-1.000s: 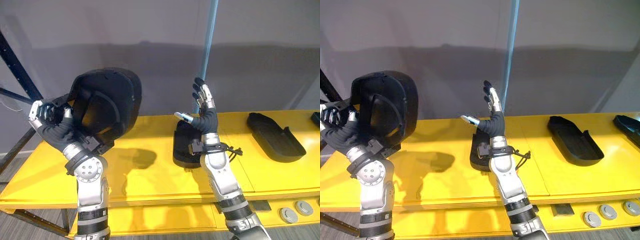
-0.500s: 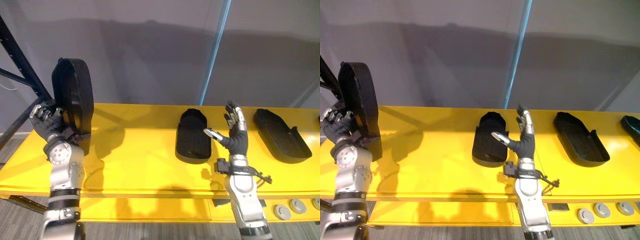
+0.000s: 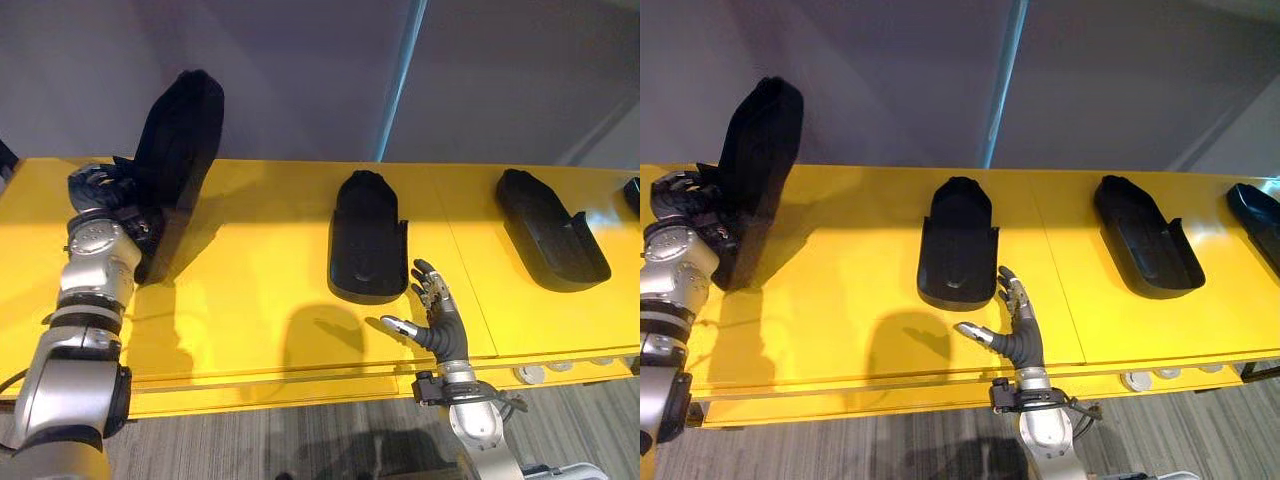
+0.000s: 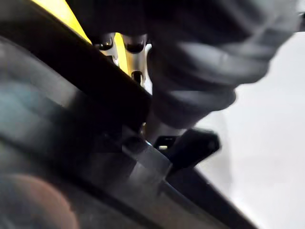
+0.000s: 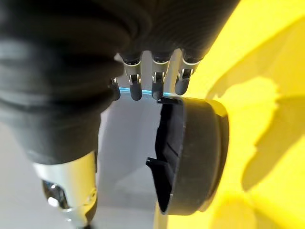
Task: Walk over and take plastic housings, then place them on the shelf
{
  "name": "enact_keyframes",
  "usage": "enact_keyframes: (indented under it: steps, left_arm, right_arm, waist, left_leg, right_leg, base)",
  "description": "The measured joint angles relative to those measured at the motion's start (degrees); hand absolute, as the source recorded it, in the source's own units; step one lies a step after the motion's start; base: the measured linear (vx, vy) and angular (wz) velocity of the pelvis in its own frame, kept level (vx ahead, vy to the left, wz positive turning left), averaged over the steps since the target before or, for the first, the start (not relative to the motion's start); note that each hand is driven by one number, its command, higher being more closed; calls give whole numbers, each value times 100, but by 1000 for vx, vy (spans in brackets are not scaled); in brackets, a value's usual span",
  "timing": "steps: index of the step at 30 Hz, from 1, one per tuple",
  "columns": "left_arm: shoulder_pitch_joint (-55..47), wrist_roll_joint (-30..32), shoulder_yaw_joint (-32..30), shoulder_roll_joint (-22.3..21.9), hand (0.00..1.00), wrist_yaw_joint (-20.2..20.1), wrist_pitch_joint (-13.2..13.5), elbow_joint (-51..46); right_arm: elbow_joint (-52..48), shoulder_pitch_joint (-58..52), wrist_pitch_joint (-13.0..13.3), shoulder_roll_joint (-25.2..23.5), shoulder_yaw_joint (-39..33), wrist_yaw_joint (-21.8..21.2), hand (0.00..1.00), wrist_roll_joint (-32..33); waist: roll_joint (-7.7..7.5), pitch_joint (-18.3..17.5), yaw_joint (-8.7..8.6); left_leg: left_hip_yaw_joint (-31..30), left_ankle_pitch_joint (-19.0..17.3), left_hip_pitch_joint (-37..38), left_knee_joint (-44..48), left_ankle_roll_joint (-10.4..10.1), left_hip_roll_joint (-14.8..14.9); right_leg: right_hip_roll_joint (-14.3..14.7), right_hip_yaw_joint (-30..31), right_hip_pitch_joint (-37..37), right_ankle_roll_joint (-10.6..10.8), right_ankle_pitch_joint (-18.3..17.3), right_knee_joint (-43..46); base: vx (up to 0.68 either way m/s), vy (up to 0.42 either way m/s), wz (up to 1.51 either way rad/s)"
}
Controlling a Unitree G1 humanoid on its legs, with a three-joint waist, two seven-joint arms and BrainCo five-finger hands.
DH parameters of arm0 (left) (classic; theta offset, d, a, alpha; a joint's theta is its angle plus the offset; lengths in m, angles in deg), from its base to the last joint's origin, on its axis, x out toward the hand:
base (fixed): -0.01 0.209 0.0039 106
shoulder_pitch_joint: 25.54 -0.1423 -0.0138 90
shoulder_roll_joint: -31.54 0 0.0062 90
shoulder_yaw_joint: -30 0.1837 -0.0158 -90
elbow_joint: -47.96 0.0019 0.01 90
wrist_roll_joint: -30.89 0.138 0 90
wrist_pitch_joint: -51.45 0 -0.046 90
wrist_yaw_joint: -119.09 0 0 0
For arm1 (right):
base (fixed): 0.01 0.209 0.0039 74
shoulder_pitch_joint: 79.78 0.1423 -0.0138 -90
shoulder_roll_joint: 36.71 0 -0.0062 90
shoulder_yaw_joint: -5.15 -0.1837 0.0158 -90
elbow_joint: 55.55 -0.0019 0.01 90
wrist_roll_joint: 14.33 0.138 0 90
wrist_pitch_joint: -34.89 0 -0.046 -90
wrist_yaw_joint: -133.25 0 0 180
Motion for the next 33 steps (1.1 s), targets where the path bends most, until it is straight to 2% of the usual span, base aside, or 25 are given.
enact_keyframes:
  steps: [2, 3, 4, 5, 6, 7, 11, 13, 14, 21, 23, 27, 31, 33]
  left_arm:
    - [1, 14, -7, 6, 100, 0, -172, 306]
    - [5, 17, -66, 13, 100, -10, -248, 427]
    - [-15, 85, -156, 19, 100, -20, -270, 535]
    - [-13, 192, -215, 74, 100, 44, -249, 505]
    - [-21, 244, -277, 167, 100, 39, -242, 487]
    - [-22, 264, -378, 267, 100, 40, -250, 471]
    - [-210, 576, -722, 308, 100, 190, -346, 531]
    - [-366, 681, -898, 311, 100, 203, -314, 502]
    - [-408, 682, -933, 313, 0, 208, -292, 501]
    - [-979, 691, -1247, 231, 0, 263, -331, 84]
    - [-1143, 687, -1249, 142, 0, 267, -349, -127]
    - [-1922, 676, -1272, -200, 0, 272, -335, -1462]
    - [-2713, 759, -2045, -736, 0, 370, -296, -2835]
    - [-2980, 1221, -2292, -968, 0, 540, -274, -3222]
  right_arm:
    - [-12, -46, -26, -8, 76, -23, 0, 0]
    - [-18, -27, -29, -48, 106, -25, 0, 1]
    - [4, 3, -32, -42, 154, -32, 0, 21]
    - [-9, 20, -33, 20, 142, -35, 0, 31]
    - [45, 46, -35, 28, 149, -43, 0, 36]
    - [39, 52, -39, -49, 159, -56, 0, 53]
    - [41, 61, -37, -72, 341, -167, 0, 120]
    - [33, 68, -35, -71, 370, -223, 0, 125]
    - [33, 57, -35, -70, 369, -240, 0, 125]
    - [34, -62, -35, -5, 355, -257, 0, 247]
    - [36, -83, -36, 3, 332, -258, 0, 247]
    - [81, -198, -41, 21, 244, -261, 0, 243]
    - [95, -270, -45, -7, 58, -324, 0, 222]
    - [97, -380, -45, -7, -131, -329, 0, 221]
  waist:
    - [-64, 66, -8]
    - [-220, 202, -35]
    - [-242, 249, -24]
    - [-96, 305, -38]
    - [-117, 332, 14]
    - [-198, 340, -5]
    - [-202, 341, 20]
    - [-201, 341, 17]
    - [-200, 341, 20]
    - [-166, 338, 0]
    - [-104, 321, 1]
    - [57, 213, 14]
    - [187, 89, 17]
    - [289, -1, 26]
  left_leg:
    - [88, -15, -102, 367, -23, -23]
    - [209, -153, -467, 968, -66, -108]
    - [354, -228, -317, 18, -60, -53]
    - [362, 784, -248, -588, -177, 176]
    - [370, 707, -215, -607, 6, 216]
    - [380, 759, -236, -664, 29, 200]
    - [400, 759, -163, -664, 29, 144]
    - [413, 759, -139, -662, 29, 157]
    - [431, 759, -125, -662, 29, 165]
    - [474, 801, -19, -723, -4, 203]
    - [445, 848, -15, -772, 1, 230]
    - [346, 975, 8, -912, 6, 230]
    - [313, 1007, 78, -932, 17, 175]
    - [290, 1013, 141, -961, 25, 169]
  right_leg:
    - [-39, 5, 60, -93, 66, 3]
    - [-182, 44, 142, -124, 89, 21]
    - [-166, 103, 154, -119, 85, 20]
    - [18, 97, 193, -104, 75, 3]
    - [62, 146, 204, -42, 29, 4]
    - [43, 125, 144, -41, 28, 23]
    - [-18, 137, 196, -27, 17, 25]
    - [-6, 145, 216, -26, 16, 18]
    - [-1, 152, 222, -26, 16, 17]
    - [35, 157, 288, 72, -124, 7]
    - [66, 150, 282, 72, -126, 15]
    - [84, 93, 268, 71, -125, 38]
    - [63, 8, 335, 69, -128, 50]
    - [47, -25, 401, 69, -130, 36]
  base:
    - [23, 22, -6]
    - [0, 0, 0]
    - [0, 0, 0]
    - [-52, 0, -22]
    - [-33, 16, -12]
    - [4, 34, -7]
    - [34, 31, 0]
    - [3, 3, -5]
    - [-15, -5, -12]
    - [-67, -14, -6]
    - [-114, -24, 5]
    - [-46, 1, 11]
    - [-11, 18, 5]
    - [-1, 12, 7]
